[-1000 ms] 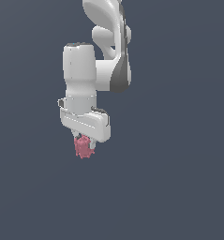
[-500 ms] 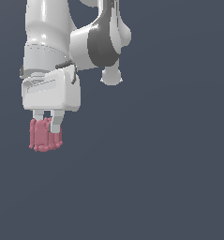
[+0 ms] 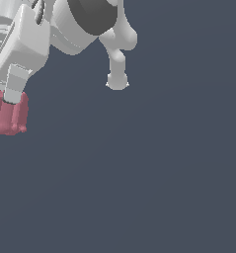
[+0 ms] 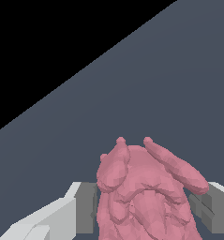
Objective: Pick up the object and move it to a goal position.
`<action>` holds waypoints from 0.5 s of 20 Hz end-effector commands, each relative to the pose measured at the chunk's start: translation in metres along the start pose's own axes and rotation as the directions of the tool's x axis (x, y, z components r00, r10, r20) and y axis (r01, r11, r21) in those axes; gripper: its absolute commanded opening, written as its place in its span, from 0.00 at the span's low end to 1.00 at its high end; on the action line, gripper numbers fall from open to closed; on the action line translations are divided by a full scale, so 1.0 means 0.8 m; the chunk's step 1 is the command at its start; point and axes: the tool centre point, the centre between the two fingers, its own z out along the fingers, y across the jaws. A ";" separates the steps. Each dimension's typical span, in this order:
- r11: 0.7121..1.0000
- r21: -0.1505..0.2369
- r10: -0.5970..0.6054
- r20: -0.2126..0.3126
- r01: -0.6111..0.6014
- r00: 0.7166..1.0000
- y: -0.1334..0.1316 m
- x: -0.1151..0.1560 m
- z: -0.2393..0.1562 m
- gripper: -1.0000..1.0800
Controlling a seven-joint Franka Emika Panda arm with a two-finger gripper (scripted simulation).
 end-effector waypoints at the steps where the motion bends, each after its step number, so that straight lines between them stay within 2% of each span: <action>1: 1.000 0.019 0.002 -0.024 -0.001 1.000 -0.004 0.015 -0.010 0.00; 10: 0.998 0.056 0.008 -0.069 -0.004 0.998 -0.009 0.042 -0.029 0.00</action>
